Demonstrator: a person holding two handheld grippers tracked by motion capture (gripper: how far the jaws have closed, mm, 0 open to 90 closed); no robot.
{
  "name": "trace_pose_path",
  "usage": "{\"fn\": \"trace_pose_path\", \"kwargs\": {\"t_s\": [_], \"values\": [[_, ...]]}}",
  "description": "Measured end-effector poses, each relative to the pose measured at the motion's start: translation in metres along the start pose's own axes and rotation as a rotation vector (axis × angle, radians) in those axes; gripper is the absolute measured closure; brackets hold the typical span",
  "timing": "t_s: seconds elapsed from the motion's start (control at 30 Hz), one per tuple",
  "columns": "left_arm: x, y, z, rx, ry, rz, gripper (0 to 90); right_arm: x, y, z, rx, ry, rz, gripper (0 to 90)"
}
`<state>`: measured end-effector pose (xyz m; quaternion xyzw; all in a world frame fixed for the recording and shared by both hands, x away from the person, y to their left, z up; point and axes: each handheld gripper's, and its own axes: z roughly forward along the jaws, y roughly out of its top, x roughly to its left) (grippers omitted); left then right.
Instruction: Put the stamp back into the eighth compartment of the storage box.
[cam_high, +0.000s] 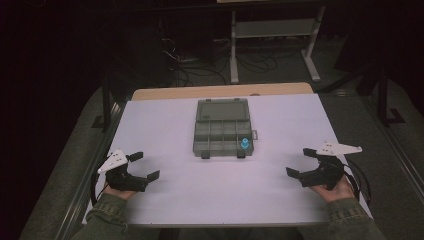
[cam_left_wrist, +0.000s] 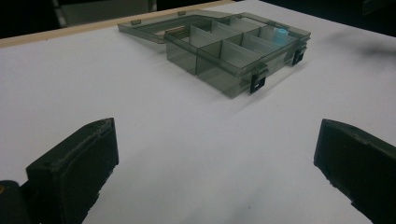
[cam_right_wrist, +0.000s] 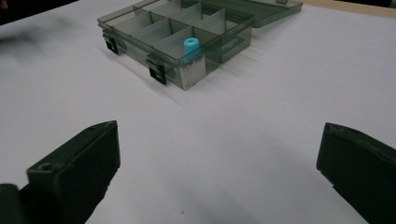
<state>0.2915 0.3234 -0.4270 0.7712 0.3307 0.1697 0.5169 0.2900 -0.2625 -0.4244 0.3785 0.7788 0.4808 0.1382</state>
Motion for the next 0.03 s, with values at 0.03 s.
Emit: {"fn": "trace_pose_path", "kwargs": {"t_s": [0.03], "values": [[0.0001, 0.0, 0.0001, 0.001, 0.0, -0.001, 0.0, -0.0004, -0.0005, -0.0002, -0.001, -0.001, 0.003, 0.0]]}}
